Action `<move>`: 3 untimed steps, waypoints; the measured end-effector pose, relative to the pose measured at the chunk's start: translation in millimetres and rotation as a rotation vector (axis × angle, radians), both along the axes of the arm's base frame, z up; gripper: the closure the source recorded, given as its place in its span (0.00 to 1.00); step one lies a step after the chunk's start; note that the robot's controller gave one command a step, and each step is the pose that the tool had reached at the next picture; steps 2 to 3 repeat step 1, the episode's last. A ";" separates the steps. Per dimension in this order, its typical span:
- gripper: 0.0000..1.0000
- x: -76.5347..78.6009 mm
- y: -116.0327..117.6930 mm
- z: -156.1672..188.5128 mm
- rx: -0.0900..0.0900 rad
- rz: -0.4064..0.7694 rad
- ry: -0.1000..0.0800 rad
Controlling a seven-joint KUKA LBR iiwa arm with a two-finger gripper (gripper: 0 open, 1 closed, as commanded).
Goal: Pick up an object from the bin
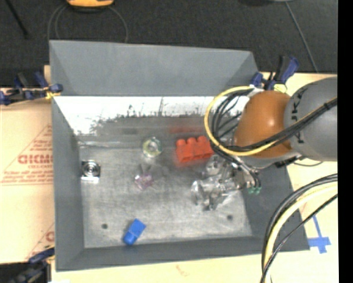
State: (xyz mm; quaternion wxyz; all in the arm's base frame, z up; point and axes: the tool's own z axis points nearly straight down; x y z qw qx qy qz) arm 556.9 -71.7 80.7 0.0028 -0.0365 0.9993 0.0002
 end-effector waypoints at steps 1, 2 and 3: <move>1.00 7.1 -24.0 131.8 -0.004 -0.031 -0.004; 1.00 7.1 -24.0 131.8 -0.004 -0.031 -0.004; 1.00 7.1 -24.0 131.8 -0.004 -0.031 -0.004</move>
Offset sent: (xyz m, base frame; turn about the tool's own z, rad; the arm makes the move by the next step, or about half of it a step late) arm 0.0054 -0.0214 0.1275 0.0255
